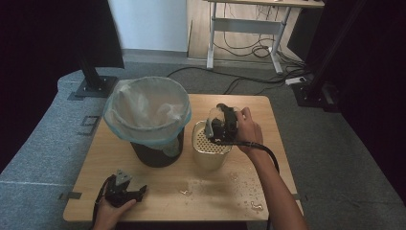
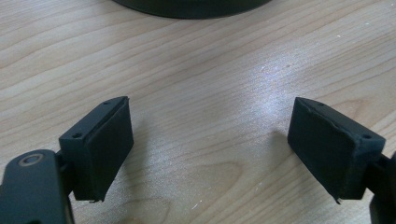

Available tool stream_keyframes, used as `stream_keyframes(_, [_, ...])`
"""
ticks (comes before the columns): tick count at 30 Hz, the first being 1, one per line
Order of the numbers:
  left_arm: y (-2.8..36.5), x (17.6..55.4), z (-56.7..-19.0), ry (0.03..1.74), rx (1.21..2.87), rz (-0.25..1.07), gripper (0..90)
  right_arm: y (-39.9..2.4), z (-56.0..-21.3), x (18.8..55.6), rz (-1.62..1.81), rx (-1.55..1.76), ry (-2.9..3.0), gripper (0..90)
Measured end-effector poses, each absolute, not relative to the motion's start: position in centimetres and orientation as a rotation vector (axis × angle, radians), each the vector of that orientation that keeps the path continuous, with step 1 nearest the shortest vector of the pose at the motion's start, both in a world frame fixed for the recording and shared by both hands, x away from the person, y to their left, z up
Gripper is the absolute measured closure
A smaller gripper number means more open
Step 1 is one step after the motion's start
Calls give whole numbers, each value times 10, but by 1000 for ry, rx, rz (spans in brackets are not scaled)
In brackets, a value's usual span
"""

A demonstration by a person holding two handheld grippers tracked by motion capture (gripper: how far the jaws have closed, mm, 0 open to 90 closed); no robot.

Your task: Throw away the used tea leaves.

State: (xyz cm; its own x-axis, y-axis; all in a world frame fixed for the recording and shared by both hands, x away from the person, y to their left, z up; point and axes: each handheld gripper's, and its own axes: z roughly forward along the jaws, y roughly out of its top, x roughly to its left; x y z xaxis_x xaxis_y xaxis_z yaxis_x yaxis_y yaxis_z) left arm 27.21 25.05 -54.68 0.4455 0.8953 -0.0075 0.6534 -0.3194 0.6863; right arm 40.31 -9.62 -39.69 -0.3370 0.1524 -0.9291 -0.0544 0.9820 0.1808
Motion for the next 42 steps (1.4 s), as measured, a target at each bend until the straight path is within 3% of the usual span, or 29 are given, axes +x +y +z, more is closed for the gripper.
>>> stream_keyframes(42, [250, 272, -547, 1286, 2082, 503, 138, -82, -428, 391, -557, -669, 1520, 415])
